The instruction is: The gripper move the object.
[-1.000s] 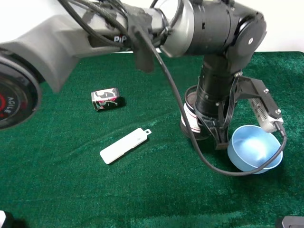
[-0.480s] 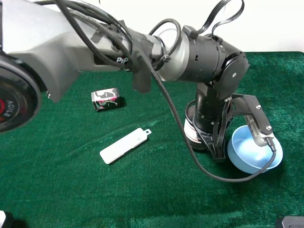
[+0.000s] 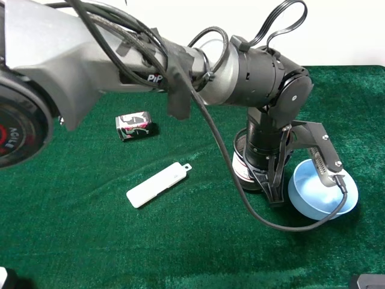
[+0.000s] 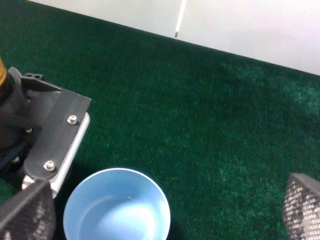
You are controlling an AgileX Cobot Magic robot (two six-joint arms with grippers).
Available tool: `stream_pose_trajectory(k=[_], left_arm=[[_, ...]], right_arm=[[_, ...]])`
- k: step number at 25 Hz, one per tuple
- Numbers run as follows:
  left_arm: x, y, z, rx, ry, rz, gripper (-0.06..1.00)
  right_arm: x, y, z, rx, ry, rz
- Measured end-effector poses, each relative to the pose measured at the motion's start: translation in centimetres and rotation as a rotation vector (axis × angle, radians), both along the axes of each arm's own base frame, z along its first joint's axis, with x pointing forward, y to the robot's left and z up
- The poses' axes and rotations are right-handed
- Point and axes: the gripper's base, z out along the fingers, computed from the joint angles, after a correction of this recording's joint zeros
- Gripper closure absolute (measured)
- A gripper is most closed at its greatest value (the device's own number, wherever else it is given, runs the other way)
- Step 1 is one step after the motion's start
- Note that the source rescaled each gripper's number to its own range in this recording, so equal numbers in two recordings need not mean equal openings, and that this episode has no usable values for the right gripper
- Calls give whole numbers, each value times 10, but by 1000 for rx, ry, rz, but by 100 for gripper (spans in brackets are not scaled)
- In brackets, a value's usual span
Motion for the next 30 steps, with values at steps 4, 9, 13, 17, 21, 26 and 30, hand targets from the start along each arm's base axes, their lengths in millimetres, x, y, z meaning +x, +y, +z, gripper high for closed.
stream_pose_trajectory(k=[4, 9, 13, 17, 21, 26, 30], left_arm=[[0, 0, 0, 0, 0, 0, 83], [0, 0, 0, 0, -1, 0, 57], [0, 0, 0, 0, -1, -1, 43], [0, 0, 1, -1, -2, -2, 31], [0, 0, 7, -2, -4, -4, 23], [1, -2, 27, -3, 0, -11, 19], [2, -5, 46, 9, 10, -21, 19]], right_arm=[[0, 0, 0, 0, 0, 0], [0, 0, 0, 0, 0, 0], [0, 0, 0, 0, 0, 0], [0, 0, 0, 0, 0, 0], [0, 0, 0, 0, 0, 0], [0, 0, 0, 0, 0, 0], [0, 0, 0, 0, 0, 0]])
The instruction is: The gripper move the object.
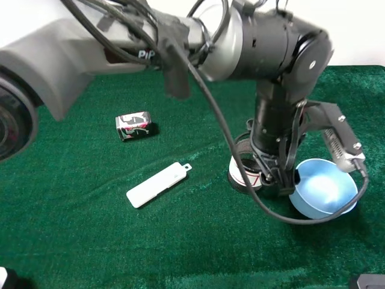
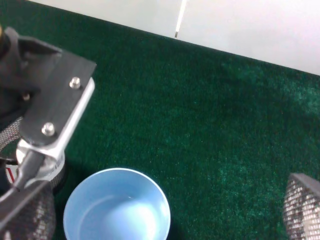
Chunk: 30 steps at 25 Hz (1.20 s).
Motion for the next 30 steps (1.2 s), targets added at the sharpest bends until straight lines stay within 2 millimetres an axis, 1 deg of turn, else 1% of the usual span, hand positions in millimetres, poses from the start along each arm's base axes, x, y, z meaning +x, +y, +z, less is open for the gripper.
stream_pose_trajectory(k=[2, 4, 8, 9, 14, 21, 24, 28, 30], left_arm=[[0, -1, 13, 7, 6, -7, 19], [0, -2, 25, 15, 12, -13, 16], [0, -3, 51, -23, -5, -18, 0], [0, -2, 58, -36, -13, -17, -2], [3, 11, 94, -91, -62, 27, -5], [17, 44, 153, -186, -151, 118, -5], [19, 64, 170, -199, -165, 172, -5], [18, 98, 175, -165, -137, 266, -6], [16, 117, 171, -133, -114, 317, -6]], right_arm=[[0, 0, 0, 0, 0, 0], [0, 0, 0, 0, 0, 0], [0, 0, 0, 0, 0, 0], [0, 0, 0, 0, 0, 0], [0, 0, 0, 0, 0, 0], [0, 0, 0, 0, 0, 0], [0, 0, 0, 0, 0, 0], [0, 0, 0, 0, 0, 0], [0, 0, 0, 0, 0, 0]])
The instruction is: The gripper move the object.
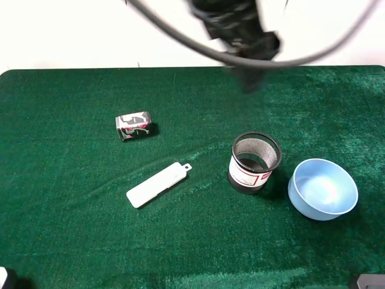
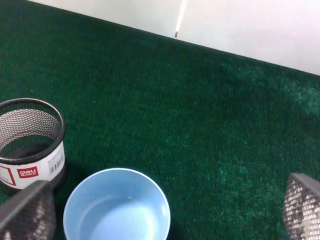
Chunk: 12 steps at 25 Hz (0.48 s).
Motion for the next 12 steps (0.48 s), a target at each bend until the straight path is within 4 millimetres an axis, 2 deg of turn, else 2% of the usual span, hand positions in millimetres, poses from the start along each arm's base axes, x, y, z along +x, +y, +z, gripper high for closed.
stream_pose_trajectory(k=[6, 12], left_arm=[[-17, 66, -5, 55, 60, 141, -6], [-56, 130, -18, 55, 63, 198, -6]], right_arm=[[0, 0, 0, 0, 0, 0], [0, 0, 0, 0, 0, 0]])
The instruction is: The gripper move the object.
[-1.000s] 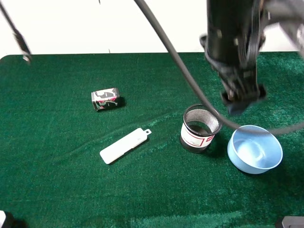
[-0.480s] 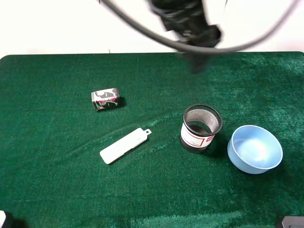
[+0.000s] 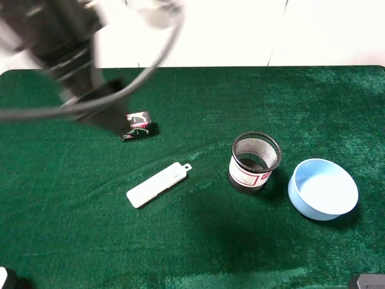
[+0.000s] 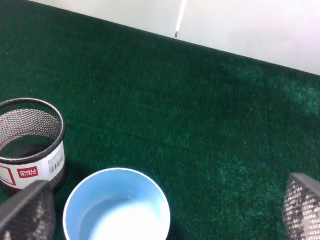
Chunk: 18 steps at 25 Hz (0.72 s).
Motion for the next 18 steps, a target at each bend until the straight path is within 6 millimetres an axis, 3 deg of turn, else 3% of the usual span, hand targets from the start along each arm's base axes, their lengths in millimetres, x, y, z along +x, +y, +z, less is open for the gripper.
stream_pose_trajectory(k=[7, 13, 18], left_arm=[[-56, 59, -31, 24, 23, 4, -6], [-88, 93, -64, -22, 22, 100, -6], [-108, 120, -74, -90, 13, 232, -6]], right_arm=[[0, 0, 0, 0, 0, 0], [0, 0, 0, 0, 0, 0], [0, 0, 0, 0, 0, 0]])
